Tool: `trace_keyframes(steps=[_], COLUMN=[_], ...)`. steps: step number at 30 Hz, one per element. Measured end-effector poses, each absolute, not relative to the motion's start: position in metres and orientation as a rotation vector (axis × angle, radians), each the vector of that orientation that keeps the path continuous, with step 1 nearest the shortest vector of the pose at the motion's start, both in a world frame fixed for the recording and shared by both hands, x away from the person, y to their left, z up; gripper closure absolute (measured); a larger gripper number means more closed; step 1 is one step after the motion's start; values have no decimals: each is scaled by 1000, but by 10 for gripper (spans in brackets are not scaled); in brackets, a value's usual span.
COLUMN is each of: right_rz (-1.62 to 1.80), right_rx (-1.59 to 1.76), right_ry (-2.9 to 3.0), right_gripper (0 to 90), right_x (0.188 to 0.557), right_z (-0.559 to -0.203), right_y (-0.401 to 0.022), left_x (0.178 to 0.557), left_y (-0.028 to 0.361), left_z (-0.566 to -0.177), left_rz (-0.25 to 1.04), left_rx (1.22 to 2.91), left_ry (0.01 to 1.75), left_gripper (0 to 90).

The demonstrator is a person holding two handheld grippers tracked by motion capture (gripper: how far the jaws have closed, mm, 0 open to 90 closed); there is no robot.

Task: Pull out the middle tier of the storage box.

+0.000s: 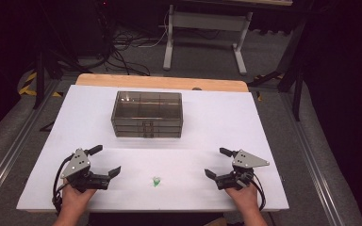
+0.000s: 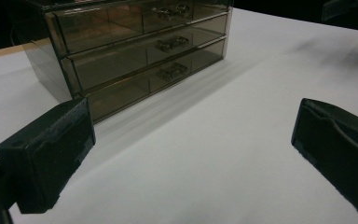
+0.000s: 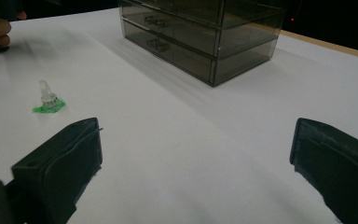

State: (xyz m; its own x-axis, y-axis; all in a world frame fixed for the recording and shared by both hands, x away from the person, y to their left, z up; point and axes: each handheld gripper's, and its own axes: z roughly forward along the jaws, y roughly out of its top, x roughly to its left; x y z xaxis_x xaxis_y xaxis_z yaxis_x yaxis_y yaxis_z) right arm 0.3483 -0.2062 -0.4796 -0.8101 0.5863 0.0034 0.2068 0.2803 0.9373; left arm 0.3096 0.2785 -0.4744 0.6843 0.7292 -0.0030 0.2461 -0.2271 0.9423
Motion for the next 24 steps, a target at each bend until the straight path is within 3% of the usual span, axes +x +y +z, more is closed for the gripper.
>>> trace_keyframes(steps=[24], right_rz=[1554], right_rx=[723], right_ry=[2219], right_gripper=[1], right_x=[347], right_z=[-479], right_y=[-205], left_x=[311], left_y=[274], left_z=[-472], left_rz=[577], left_rx=[1814], left_ry=[748], left_gripper=[4])
